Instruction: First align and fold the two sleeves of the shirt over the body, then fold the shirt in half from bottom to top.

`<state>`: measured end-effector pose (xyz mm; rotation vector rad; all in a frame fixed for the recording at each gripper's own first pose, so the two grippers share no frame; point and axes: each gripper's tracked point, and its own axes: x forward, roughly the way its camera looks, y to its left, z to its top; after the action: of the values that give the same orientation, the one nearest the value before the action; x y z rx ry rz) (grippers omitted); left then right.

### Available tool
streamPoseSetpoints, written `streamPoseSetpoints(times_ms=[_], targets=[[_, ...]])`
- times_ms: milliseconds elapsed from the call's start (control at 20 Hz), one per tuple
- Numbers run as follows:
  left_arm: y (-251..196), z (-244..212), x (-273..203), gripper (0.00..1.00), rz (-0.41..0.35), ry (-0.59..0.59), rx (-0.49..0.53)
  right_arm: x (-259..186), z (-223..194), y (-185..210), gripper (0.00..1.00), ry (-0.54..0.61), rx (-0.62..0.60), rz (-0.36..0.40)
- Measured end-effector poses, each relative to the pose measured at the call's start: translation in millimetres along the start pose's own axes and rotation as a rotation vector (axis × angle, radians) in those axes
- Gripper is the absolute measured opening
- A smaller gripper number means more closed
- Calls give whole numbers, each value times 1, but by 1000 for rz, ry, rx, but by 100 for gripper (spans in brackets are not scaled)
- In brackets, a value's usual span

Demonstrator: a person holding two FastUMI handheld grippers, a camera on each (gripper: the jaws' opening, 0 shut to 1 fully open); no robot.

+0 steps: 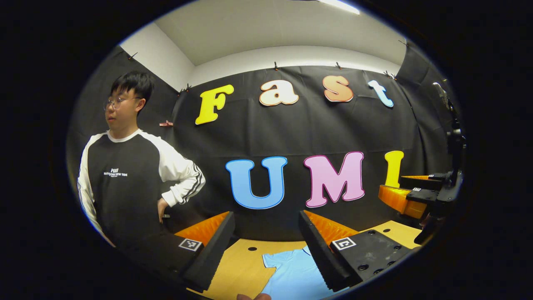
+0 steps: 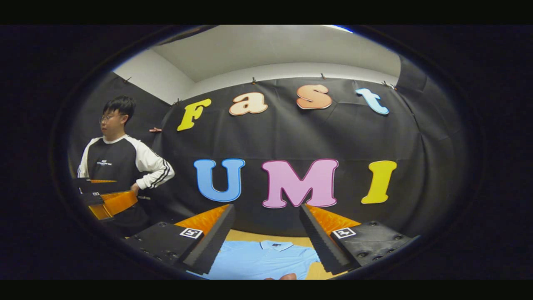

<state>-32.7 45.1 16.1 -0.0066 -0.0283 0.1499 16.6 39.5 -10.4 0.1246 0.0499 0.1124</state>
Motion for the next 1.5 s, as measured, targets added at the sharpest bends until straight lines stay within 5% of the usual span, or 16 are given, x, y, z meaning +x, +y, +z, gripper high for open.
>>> streamPoseSetpoints(times_ms=[400, 850, 1350, 1500], targets=[[-20, -1, 8, 98, -69, -4, -17, -14, 4, -13, 96, -17, -63, -25], [-74, -37, 48, 97, -222, 55, -71, -17, -27, -55, 96, 49, -132, -143], [-66, -79, 74, 98, -177, 121, -59, 10, -71, -66, 95, 156, -46, -152], [-64, -95, 84, 98, -161, 147, -50, 34, -144, -95, 96, 327, -53, -164]])
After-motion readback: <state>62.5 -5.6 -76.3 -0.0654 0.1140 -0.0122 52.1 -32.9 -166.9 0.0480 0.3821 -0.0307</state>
